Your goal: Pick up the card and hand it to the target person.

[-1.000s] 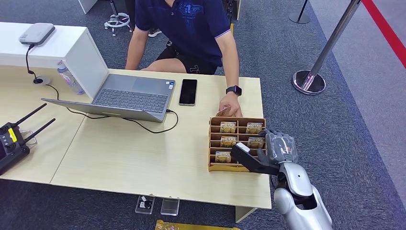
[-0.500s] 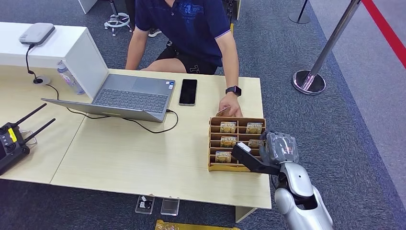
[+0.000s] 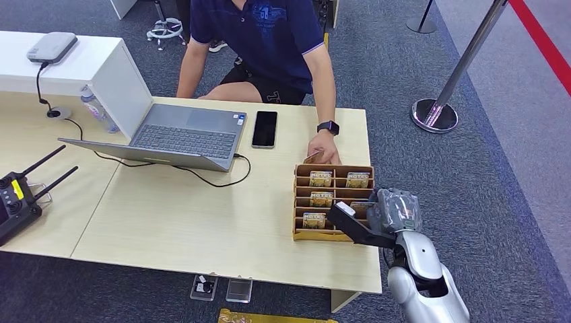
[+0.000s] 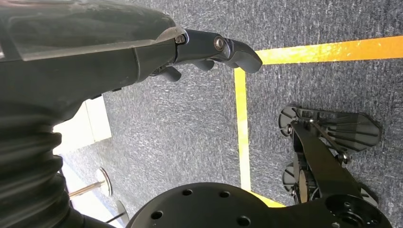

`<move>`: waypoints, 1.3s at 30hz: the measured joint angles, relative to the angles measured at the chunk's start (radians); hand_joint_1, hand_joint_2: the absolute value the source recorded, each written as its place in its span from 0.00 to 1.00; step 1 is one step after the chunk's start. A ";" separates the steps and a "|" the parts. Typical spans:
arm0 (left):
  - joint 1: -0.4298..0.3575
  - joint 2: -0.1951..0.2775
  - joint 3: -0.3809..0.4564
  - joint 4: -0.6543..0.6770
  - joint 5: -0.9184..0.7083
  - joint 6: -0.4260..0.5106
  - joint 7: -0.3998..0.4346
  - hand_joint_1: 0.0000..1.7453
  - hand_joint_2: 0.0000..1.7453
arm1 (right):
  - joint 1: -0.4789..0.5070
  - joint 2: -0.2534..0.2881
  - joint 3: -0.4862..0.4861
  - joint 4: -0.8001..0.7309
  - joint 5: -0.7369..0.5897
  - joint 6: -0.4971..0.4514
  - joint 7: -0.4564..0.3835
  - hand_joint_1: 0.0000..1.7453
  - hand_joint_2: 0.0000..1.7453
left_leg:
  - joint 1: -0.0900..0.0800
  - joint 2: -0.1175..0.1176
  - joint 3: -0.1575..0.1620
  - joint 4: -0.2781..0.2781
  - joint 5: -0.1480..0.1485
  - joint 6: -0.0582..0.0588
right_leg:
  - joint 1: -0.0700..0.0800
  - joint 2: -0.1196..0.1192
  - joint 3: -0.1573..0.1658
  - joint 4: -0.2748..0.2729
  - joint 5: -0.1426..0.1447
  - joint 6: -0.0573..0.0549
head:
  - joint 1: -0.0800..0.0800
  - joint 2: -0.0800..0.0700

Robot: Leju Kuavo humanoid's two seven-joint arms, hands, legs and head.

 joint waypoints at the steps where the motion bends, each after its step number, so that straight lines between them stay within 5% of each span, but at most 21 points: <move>1: 0.001 0.001 0.000 0.000 0.000 0.000 0.000 0.00 1.00 | 0.001 0.000 -0.001 0.000 0.000 -0.001 0.000 0.72 1.00 | 0.000 0.000 0.000 0.000 0.000 0.000 | 0.000 0.000 0.000 0.000 0.000 0.000 | 0.000 0.000; 2: 0.001 0.001 0.000 0.000 0.000 -0.001 -0.002 0.00 1.00 | 0.003 0.000 -0.003 0.000 -0.001 -0.002 0.000 0.75 1.00 | 0.000 0.000 0.000 0.000 0.000 0.000 | 0.000 0.000 0.000 0.000 0.000 0.000 | 0.000 0.000; 6: 0.003 0.003 0.000 0.000 -0.004 -0.008 -0.015 0.00 0.00 | 0.008 -0.003 -0.007 0.000 -0.008 -0.005 -0.001 0.77 1.00 | 0.000 0.000 0.000 0.000 0.000 0.000 | 0.000 0.000 0.000 0.000 0.000 0.000 | 0.000 0.000; 8: 0.004 0.004 -0.001 0.000 -0.007 -0.012 -0.029 0.00 0.00 | 0.010 -0.005 -0.008 0.000 -0.010 -0.008 -0.002 0.78 1.00 | 0.000 0.000 0.000 0.000 0.000 0.000 | 0.000 0.000 0.000 0.000 0.000 0.000 | 0.000 0.000; 12: 0.007 0.005 -0.001 0.000 -0.008 -0.011 -0.043 0.00 1.00 | 0.011 -0.008 -0.008 0.000 -0.011 -0.013 -0.003 0.81 1.00 | 0.000 0.000 0.000 0.000 0.000 0.000 | 0.000 0.000 0.000 0.000 0.000 0.000 | 0.000 0.000; 39: 0.008 0.006 0.000 0.008 0.004 -0.034 -0.071 0.00 1.00 | 0.004 -0.012 -0.010 0.002 -0.023 -0.026 -0.010 0.84 1.00 | 0.000 0.000 0.000 0.000 0.000 0.000 | 0.000 0.000 0.000 0.000 0.000 0.000 | 0.000 0.000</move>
